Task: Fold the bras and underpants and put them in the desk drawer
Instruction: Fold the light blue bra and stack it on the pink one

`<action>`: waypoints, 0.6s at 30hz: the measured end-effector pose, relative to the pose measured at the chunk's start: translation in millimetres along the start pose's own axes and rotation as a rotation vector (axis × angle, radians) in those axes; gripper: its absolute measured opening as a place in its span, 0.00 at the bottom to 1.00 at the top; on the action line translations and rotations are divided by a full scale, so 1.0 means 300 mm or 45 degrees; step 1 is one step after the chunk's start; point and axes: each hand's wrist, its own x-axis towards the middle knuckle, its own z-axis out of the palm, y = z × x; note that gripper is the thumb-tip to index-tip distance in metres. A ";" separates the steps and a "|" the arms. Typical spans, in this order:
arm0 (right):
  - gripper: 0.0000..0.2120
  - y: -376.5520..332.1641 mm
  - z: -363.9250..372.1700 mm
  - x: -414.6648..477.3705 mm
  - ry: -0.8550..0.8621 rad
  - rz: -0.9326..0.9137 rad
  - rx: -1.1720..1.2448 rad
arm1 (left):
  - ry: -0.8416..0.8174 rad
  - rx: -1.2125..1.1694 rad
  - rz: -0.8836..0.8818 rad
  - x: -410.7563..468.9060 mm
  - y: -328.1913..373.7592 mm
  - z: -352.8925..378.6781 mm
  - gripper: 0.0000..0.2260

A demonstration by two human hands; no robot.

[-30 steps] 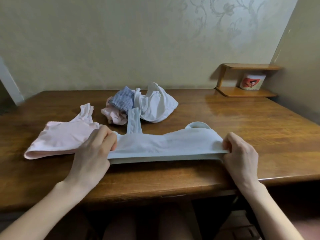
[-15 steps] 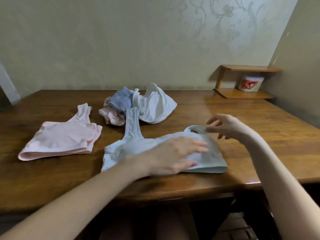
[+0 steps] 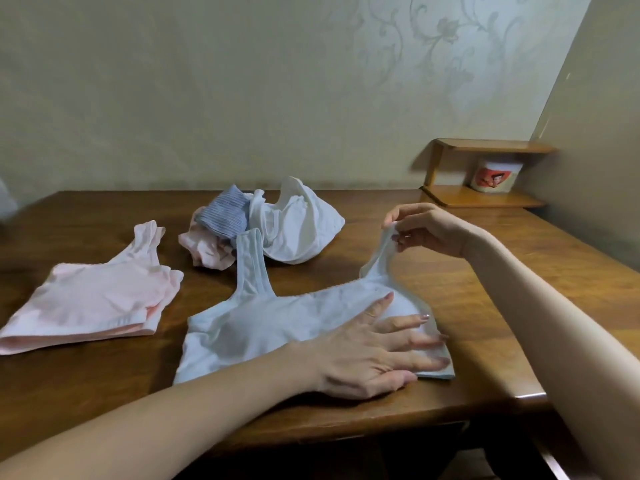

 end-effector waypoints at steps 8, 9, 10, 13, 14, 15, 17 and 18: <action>0.14 -0.120 0.049 0.131 -0.075 0.124 -1.580 | 0.127 0.038 0.071 -0.002 -0.006 0.026 0.19; 0.13 -0.131 0.063 0.140 -0.073 0.092 -1.797 | 0.137 0.044 0.079 -0.002 -0.007 0.026 0.19; 0.11 -0.139 0.077 0.152 -0.070 0.033 -1.977 | 0.135 0.045 0.083 -0.001 -0.008 0.025 0.19; 0.05 -0.154 0.120 0.194 -0.010 -0.062 -1.913 | 0.119 0.043 0.092 0.000 -0.010 0.025 0.20; 0.07 -0.158 0.137 0.206 0.023 -0.084 -1.703 | 0.109 0.053 0.098 0.000 -0.008 0.024 0.20; 0.09 -0.162 0.155 0.218 0.079 -0.156 -1.458 | 0.112 0.067 0.105 0.001 -0.006 0.024 0.20; 0.12 -0.164 0.184 0.229 0.263 -0.277 -1.018 | 0.179 0.036 0.085 0.001 -0.015 0.016 0.19; 0.12 -0.159 0.191 0.227 0.342 -0.290 -0.903 | 0.268 -0.023 0.046 -0.007 -0.025 -0.004 0.20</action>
